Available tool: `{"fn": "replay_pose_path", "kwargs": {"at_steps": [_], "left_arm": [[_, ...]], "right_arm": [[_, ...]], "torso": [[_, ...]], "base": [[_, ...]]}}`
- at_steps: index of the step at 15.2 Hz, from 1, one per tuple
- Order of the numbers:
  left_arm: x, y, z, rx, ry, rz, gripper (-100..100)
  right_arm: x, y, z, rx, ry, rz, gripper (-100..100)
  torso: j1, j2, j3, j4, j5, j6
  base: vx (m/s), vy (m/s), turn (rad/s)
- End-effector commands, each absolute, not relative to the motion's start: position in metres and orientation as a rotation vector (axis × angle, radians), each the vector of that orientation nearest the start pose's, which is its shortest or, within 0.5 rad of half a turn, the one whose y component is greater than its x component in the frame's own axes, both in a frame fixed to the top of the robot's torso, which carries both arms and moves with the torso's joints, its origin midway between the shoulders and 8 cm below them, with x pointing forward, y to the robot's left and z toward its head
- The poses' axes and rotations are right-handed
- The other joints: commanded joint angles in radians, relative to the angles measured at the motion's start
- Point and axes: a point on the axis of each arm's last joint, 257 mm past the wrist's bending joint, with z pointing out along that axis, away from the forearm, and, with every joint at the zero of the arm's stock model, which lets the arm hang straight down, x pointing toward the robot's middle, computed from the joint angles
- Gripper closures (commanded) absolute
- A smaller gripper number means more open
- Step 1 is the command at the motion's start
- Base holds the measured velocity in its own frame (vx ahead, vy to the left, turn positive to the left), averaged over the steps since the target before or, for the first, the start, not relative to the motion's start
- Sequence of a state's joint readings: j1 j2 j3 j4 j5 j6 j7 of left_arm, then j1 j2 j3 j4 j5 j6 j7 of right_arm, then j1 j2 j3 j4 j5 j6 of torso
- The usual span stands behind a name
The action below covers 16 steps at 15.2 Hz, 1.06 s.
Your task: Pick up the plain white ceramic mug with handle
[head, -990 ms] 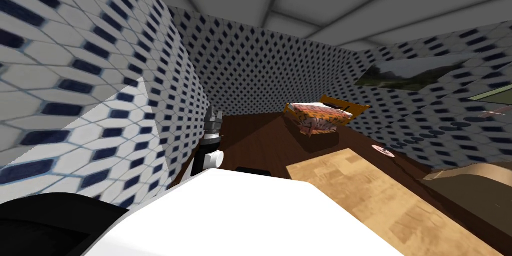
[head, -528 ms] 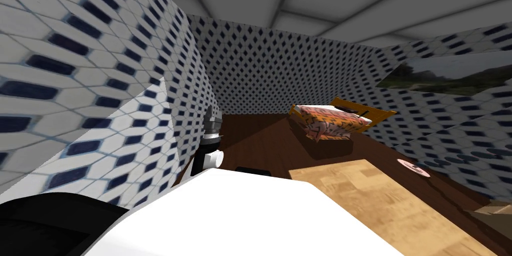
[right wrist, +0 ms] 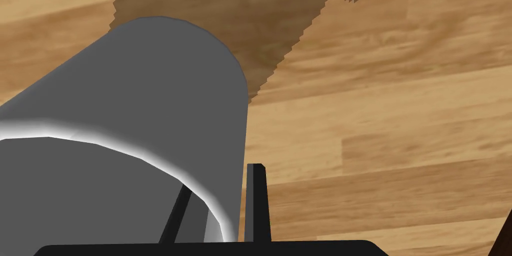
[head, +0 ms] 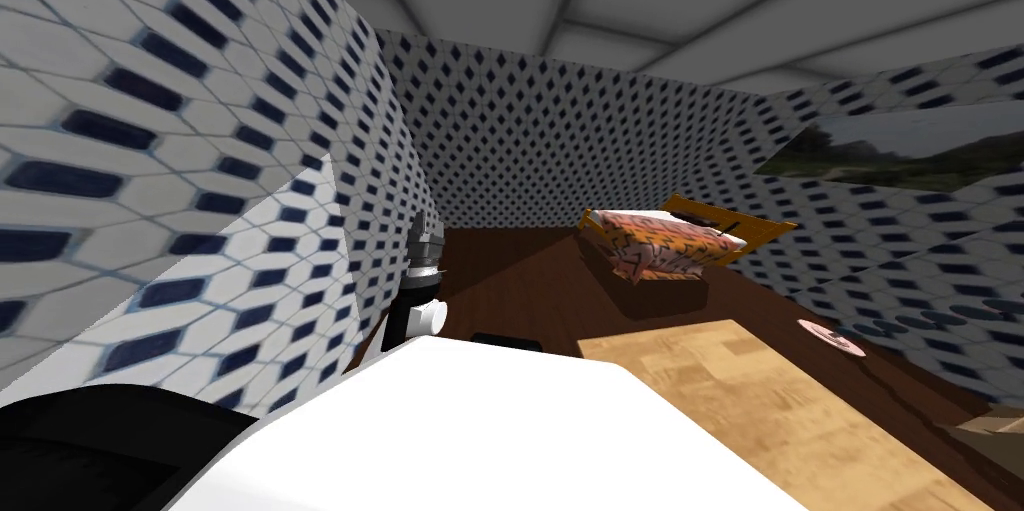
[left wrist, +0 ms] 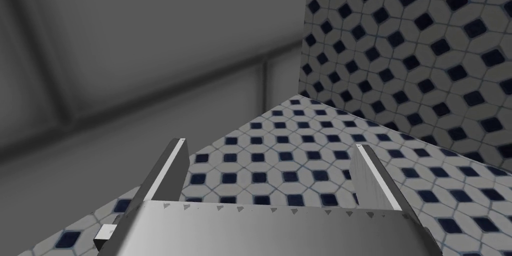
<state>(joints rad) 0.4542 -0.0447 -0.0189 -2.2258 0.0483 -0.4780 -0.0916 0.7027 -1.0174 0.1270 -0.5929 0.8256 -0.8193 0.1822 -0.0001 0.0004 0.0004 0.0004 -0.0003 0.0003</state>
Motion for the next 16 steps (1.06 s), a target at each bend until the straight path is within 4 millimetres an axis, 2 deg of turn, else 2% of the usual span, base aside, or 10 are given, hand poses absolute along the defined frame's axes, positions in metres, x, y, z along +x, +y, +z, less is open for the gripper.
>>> {"fn": "replay_pose_path", "kwargs": {"at_steps": [1, 3, 6, 7, 9, 10, 12, 14, 15, 16], "left_arm": [[0.361, 0.280, 0.011, -0.717, 0.594, -1.276, 0], [0.361, 0.280, 0.011, -0.717, 0.594, -1.276, 0], [0.361, 0.280, 0.011, -0.717, 0.594, -1.276, 0], [0.361, 0.280, 0.011, -0.717, 0.594, -1.276, 0], [0.361, 0.280, 0.011, -0.717, 0.594, -1.276, 0], [0.361, 0.280, 0.011, -0.717, 0.594, -1.276, 0], [0.361, 0.280, 0.011, -0.717, 0.594, -1.276, 0], [0.361, 0.280, 0.011, -0.717, 0.594, -1.276, 0], [0.361, 0.280, 0.011, -0.717, 0.594, -1.276, 0], [0.361, 0.280, 0.011, -0.717, 0.594, -1.276, 0]], "right_arm": [[-0.098, -0.649, -0.451, -0.045, 2.992, -0.025, 100], [-0.098, -0.649, -0.451, -0.045, 2.992, -0.025, 100], [-0.065, -0.657, -0.444, -0.123, 2.990, -0.015, 100], [-0.065, -0.657, -0.444, -0.123, 2.990, -0.015, 100], [-0.044, -0.662, -0.438, -0.175, 2.989, -0.013, 100], [-0.044, -0.662, -0.438, -0.175, 2.989, -0.013, 100], [-0.023, -0.667, -0.432, -0.226, 2.989, -0.017, 100], [-0.023, -0.667, -0.432, -0.226, 2.989, -0.017, 100], [-0.013, -0.670, -0.428, -0.251, 2.989, -0.020, 100], [-0.020, -0.668, -0.431, -0.230, 2.989, -0.018, 100]], "torso": [[0.000, 0.000, 0.000, 0.000, 0.000, 0.000], [0.001, 0.000, 0.000, 0.000, 0.000, 0.000], [0.002, 0.000, 0.000, 0.000, 0.001, -0.001], [0.002, 0.000, 0.000, 0.000, 0.001, -0.001], [0.003, -0.001, 0.000, 0.000, 0.002, -0.002], [0.003, -0.001, 0.000, 0.000, 0.002, -0.002], [0.004, -0.001, -0.001, 0.000, 0.003, -0.002], [0.004, -0.001, -0.001, 0.000, 0.004, -0.002], [0.004, -0.001, -0.001, 0.000, 0.004, -0.003], [0.004, -0.001, -0.001, 0.000, 0.004, -0.003]], "base": [[0.007, 0.011, -0.260], [0.003, 0.020, -0.115], [0.002, 0.016, -0.192], [0.005, 0.020, -0.169], [0.002, 0.020, -0.171], [0.002, 0.019, -0.149], [0.004, 0.014, -0.185], [0.001, 0.014, -0.107], [0.001, 0.010, -0.084], [0.002, 0.008, -0.041]]}}
